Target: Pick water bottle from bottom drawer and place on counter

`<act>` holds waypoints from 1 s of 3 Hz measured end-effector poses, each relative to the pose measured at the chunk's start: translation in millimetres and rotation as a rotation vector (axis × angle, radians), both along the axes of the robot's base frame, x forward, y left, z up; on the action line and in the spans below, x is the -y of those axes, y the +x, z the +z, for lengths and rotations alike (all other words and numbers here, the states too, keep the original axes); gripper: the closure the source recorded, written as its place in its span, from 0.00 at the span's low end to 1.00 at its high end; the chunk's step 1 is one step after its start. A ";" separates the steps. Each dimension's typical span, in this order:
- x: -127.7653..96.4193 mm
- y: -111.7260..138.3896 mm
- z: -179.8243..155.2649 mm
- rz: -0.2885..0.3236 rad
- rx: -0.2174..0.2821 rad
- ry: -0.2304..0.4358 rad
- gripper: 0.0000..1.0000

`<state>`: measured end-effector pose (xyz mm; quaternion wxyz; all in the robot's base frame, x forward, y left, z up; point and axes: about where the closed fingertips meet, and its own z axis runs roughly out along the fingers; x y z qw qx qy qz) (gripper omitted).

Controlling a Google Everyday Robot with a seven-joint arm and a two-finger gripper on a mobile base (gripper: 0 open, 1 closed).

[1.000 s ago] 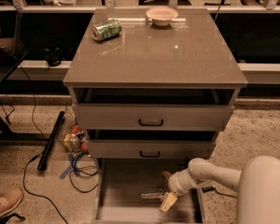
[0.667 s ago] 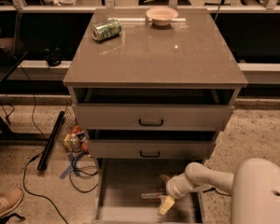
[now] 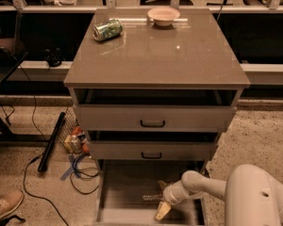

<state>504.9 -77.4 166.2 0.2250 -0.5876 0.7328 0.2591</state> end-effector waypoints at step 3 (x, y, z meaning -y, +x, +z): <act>2.6 8.5 -41.1 -0.076 0.025 -0.025 0.37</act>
Offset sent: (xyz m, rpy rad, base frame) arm 0.0123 -0.0010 -0.0561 -0.0384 -0.0244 -0.0882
